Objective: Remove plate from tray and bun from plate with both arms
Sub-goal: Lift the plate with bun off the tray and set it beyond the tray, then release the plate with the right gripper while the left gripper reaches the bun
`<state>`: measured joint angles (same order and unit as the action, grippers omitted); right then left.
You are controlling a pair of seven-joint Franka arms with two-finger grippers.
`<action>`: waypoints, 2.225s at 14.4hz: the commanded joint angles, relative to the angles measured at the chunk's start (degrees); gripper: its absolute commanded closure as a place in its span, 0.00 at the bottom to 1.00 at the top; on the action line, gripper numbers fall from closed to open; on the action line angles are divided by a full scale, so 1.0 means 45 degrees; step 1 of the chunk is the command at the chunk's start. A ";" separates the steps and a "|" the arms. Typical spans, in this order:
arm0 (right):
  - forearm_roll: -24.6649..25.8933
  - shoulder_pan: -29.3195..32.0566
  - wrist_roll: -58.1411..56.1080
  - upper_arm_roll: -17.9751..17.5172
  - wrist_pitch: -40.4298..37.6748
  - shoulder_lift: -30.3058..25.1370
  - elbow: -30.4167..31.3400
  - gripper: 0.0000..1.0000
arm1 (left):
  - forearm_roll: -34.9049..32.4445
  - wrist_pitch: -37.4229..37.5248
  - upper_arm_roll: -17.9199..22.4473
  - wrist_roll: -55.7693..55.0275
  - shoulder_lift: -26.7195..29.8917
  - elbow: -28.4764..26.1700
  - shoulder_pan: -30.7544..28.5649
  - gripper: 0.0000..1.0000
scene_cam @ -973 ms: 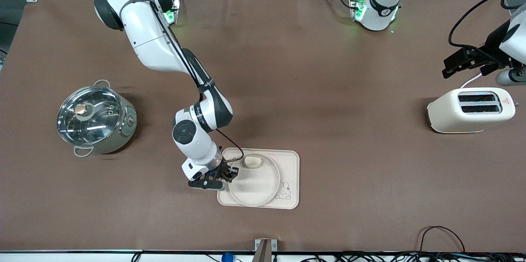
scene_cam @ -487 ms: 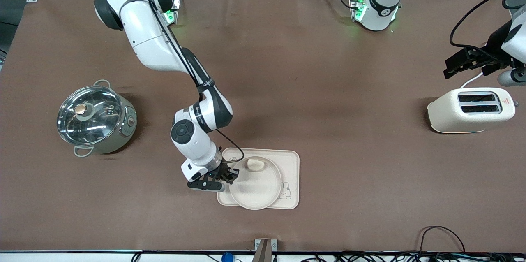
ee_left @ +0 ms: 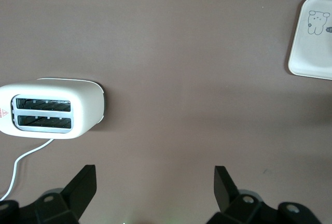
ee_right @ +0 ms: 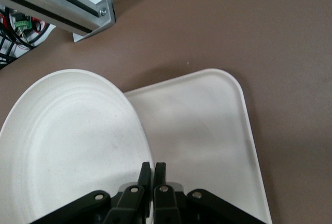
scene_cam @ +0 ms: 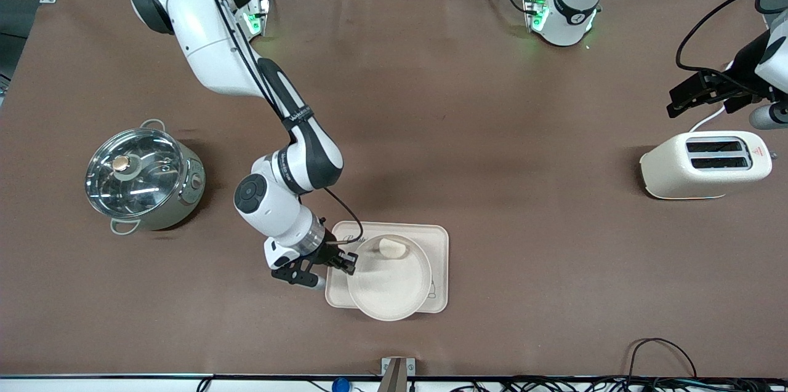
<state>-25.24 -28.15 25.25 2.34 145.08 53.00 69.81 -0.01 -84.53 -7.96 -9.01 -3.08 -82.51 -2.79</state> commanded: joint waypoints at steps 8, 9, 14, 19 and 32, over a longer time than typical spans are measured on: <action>-0.0348 0.0259 -0.1489 -0.2120 0.4297 -0.4567 0.8814 1.00 | -0.0056 0.0035 -0.0007 0.0148 -0.0117 0.0288 -0.0063 0.00; -0.0348 0.0259 -0.1702 -0.2335 0.4573 -0.4686 0.9247 1.00 | -0.0056 0.0035 -0.0007 0.0148 -0.0117 0.0288 -0.0063 0.00; -0.0348 0.0278 -0.1783 -0.3313 0.6450 -0.4921 1.1104 1.00 | -0.0037 0.0035 -0.0027 0.0128 -0.0117 0.0269 -0.0024 0.00; -0.0348 0.0278 -0.1763 -0.3898 0.7386 -0.5195 1.2101 1.00 | -0.0037 0.0035 -0.0085 -0.0164 -0.0349 0.0230 0.0365 0.00; -0.1442 0.0862 -0.1216 -0.3919 0.5664 -0.6557 1.2767 0.00 | -0.0329 -0.2112 -0.0066 -0.4515 -0.2887 0.0230 0.4113 0.00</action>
<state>-30.14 -26.95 19.14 -14.04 177.47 29.84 124.27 -0.02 -92.56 -8.43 -25.52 -13.73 -82.59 12.80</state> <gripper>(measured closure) 0.207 0.000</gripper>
